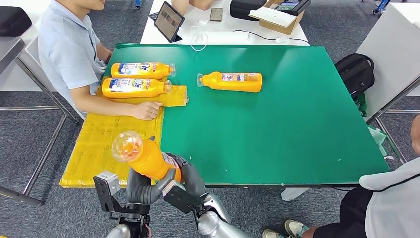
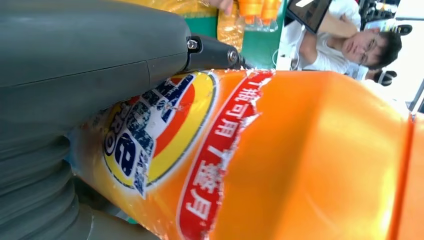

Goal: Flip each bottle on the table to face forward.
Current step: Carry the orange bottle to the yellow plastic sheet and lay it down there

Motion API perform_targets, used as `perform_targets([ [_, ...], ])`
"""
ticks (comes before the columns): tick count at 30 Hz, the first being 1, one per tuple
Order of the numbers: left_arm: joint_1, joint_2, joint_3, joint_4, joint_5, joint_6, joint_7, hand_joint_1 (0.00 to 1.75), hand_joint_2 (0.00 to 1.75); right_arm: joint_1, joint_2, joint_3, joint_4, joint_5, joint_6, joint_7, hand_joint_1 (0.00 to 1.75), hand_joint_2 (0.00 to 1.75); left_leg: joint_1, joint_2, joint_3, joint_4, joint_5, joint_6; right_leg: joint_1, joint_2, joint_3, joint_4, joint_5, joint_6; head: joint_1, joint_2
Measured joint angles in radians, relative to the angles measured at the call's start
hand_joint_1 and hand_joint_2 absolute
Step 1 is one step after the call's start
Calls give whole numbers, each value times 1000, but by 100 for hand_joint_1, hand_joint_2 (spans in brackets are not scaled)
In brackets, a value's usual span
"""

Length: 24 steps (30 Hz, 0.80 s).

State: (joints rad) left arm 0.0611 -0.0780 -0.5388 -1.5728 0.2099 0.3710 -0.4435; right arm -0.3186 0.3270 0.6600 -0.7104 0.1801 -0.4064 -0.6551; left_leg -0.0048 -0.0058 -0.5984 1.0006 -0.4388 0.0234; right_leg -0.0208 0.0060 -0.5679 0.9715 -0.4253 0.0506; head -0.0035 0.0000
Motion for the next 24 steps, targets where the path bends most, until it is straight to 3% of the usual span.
perform_targets([
  [1, 4, 0, 3, -3, 3, -1, 0, 175, 175, -2, 0, 7, 3, -5, -1, 0, 151, 175, 0, 0, 0, 0, 0, 0, 0, 0, 0, 0, 0, 0, 0, 0],
  [3, 11, 0, 10, -8, 8, -3, 2, 175, 175, -6, 1, 20, 9, -12, -6, 0, 67, 175, 0, 0, 0, 0, 0, 0, 0, 0, 0, 0, 0, 0, 0, 0],
  [5, 14, 0, 18, -11, 14, -10, 14, 175, 175, -9, 1, 31, 13, -16, -15, -1, 0, 175, 0, 0, 0, 0, 0, 0, 0, 0, 0, 0, 0, 0, 0, 0],
  [9, 13, 1, 23, -12, 13, -14, 49, 175, 175, -12, 1, 47, 14, -20, -49, -7, 0, 0, 0, 0, 0, 0, 0, 0, 0, 0, 0, 0, 0, 0, 0, 0],
  [17, 7, 17, 33, -10, -99, 37, 80, 175, 175, 2, -10, 48, -45, -49, -184, -41, 0, 0, 0, 0, 0, 0, 0, 0, 0, 0, -1, 0, 0, 0, 0, 0],
  [24, 4, 28, 49, -11, -130, 38, 84, 175, 175, 18, -19, 46, -79, -59, -214, -43, 0, 0, 0, 0, 0, 0, 0, 0, 0, 0, -1, 0, 0, 0, 0, 0],
])
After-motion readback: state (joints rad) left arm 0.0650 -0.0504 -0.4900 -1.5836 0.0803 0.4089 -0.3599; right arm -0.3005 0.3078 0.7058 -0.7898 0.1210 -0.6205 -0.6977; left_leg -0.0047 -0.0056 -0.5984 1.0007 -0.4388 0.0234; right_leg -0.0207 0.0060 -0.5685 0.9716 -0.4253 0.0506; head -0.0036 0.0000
